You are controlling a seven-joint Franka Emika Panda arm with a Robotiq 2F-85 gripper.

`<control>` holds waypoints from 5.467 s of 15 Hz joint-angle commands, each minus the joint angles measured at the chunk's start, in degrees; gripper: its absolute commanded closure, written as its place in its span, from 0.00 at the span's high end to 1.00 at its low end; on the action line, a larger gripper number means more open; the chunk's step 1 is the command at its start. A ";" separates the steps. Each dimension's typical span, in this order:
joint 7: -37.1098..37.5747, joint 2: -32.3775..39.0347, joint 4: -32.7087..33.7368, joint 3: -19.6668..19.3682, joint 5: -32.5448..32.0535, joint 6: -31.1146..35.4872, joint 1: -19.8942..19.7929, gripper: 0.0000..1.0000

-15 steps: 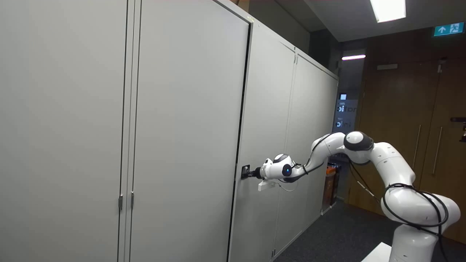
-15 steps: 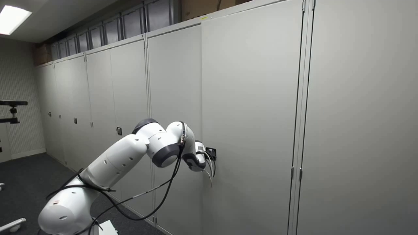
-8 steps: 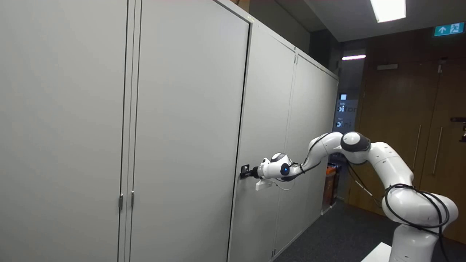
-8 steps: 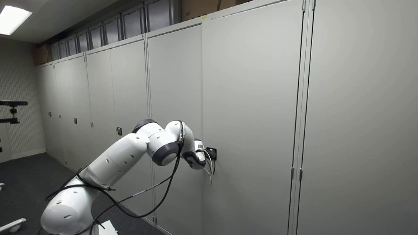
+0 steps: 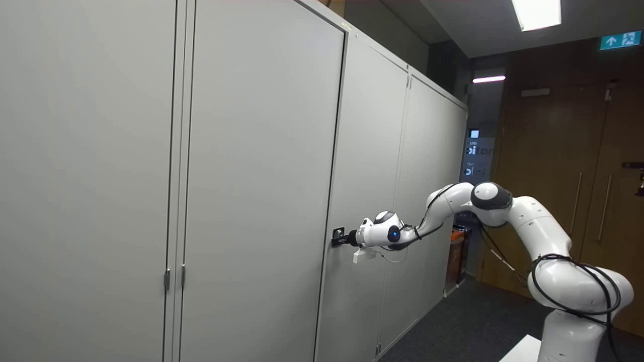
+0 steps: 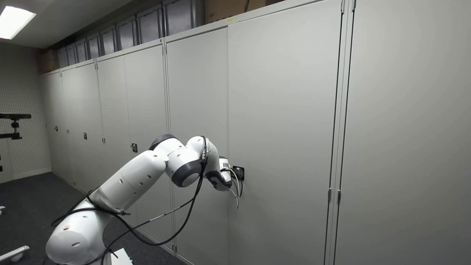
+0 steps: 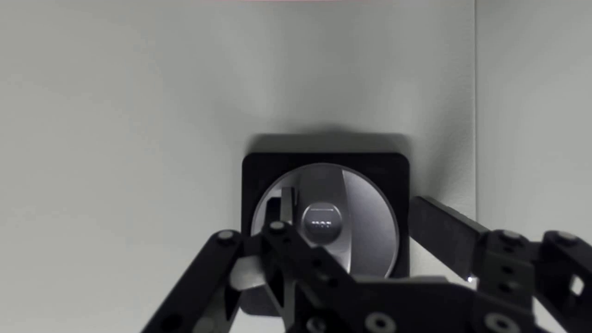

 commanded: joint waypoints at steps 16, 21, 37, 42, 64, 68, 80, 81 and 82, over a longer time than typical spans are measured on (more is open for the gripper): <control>-0.58 -3.50 -5.52 6.42 0.00 1.27 -8.16 0.96; -1.47 -3.33 -8.26 9.26 0.00 0.95 -11.69 0.98; -6.14 -0.77 -8.08 10.26 0.00 0.51 -13.08 0.53; -7.49 -0.33 -7.29 9.64 0.00 0.47 -12.54 0.56; -14.06 3.51 -2.14 9.38 0.00 1.33 -9.63 0.20; -14.87 3.89 -1.54 9.46 0.00 1.45 -9.08 0.08; -13.60 4.72 -1.15 10.29 0.00 0.67 -9.69 0.08; -13.36 4.74 -1.18 10.30 0.00 0.63 -9.72 0.08; -13.21 4.77 -1.20 10.29 0.00 0.60 -9.74 0.08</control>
